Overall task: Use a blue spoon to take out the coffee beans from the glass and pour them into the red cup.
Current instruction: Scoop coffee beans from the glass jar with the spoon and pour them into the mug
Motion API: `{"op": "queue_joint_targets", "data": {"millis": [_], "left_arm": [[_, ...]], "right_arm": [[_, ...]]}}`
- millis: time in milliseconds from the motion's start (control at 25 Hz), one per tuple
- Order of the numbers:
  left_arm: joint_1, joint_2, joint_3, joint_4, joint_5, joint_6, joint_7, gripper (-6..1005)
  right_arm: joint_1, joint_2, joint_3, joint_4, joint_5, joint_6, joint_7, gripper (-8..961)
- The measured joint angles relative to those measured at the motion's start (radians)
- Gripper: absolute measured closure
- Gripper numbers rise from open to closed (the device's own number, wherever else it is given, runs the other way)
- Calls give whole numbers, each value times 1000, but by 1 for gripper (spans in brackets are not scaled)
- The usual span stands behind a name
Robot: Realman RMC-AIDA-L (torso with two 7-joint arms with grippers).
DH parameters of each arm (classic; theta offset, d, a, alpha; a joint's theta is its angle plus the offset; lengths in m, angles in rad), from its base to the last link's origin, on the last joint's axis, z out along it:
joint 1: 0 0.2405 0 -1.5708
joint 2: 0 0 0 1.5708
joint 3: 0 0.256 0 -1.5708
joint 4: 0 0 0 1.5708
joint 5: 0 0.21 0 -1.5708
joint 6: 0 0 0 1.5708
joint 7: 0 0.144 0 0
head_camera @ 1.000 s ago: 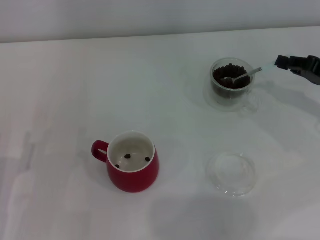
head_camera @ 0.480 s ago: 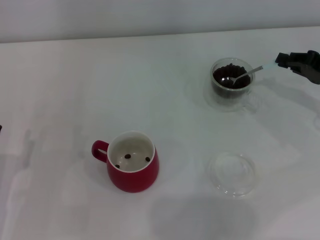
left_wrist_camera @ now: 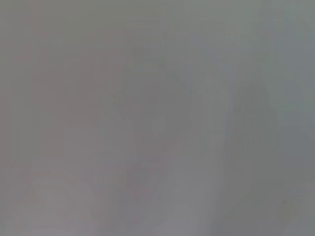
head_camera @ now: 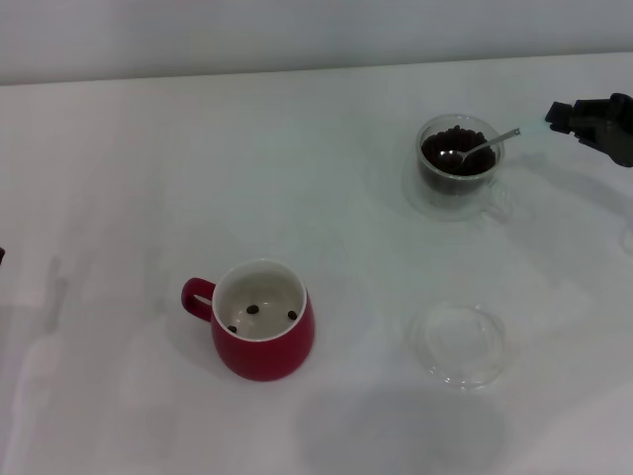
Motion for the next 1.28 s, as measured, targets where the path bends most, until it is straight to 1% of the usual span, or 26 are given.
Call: {"op": "queue_joint_targets", "data": {"millis": [400, 520, 880, 1280], "left_arm": [[0, 1, 0, 0, 0, 2, 1, 273], [-1, 1, 0, 0, -2, 2, 0, 273], [-1, 1, 0, 0, -3, 2, -3, 272], [-7, 1, 0, -9, -2, 1, -4, 272]], "right_arm": [[-8, 1, 3, -1, 8, 11, 60, 815], [-28, 9, 5, -1, 33, 17, 81, 813], [-63, 23, 5, -2, 89, 9, 99, 813], [-74, 25, 5, -2, 125, -22, 106, 813]]}}
